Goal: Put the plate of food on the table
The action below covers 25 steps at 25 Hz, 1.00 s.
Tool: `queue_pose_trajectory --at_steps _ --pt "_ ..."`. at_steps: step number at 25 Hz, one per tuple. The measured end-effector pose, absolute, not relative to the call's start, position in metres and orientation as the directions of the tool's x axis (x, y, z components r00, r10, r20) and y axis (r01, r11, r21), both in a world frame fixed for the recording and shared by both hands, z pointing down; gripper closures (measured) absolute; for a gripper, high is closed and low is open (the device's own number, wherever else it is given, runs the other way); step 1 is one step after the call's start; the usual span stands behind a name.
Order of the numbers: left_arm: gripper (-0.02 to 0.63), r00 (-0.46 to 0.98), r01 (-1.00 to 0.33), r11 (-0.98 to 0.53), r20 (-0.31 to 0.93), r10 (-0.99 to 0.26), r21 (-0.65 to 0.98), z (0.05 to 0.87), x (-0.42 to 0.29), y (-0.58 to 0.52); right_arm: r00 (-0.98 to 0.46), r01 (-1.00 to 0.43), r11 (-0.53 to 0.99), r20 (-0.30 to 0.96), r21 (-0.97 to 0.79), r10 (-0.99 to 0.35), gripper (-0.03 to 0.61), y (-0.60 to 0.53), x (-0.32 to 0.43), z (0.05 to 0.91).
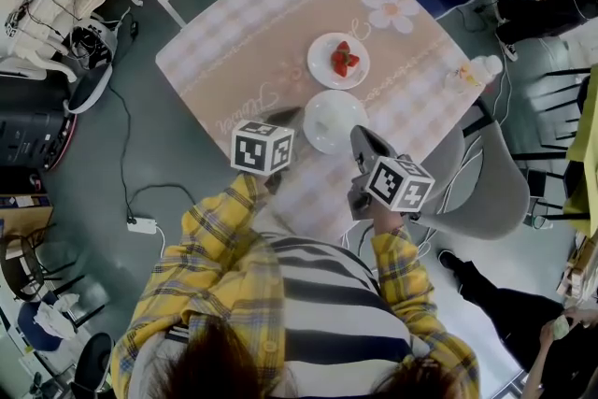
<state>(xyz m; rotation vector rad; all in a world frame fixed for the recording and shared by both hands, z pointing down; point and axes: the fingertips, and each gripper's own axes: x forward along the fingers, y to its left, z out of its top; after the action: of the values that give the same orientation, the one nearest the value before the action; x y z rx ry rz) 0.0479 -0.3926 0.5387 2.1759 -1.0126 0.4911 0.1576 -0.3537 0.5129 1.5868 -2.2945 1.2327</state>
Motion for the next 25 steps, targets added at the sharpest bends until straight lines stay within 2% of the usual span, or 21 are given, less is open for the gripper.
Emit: queue_pose_trajectory --at_steps 9,25 --pt "0.611 0.699 -0.709 -0.462 0.443 -0.562 0.533 0.519 0.068 -0.36 -0.464 -0.832 0.165 0.5 -0.53 -0.731 0.578 -0.334 0.151 0.515" --pt "0.612 0.732 -0.675 -0.527 0.384 -0.563 0.517 0.497 0.083 -0.287 -0.462 -0.836 0.184 0.484 -0.517 -0.743 0.578 -0.269 0.145 0.51"
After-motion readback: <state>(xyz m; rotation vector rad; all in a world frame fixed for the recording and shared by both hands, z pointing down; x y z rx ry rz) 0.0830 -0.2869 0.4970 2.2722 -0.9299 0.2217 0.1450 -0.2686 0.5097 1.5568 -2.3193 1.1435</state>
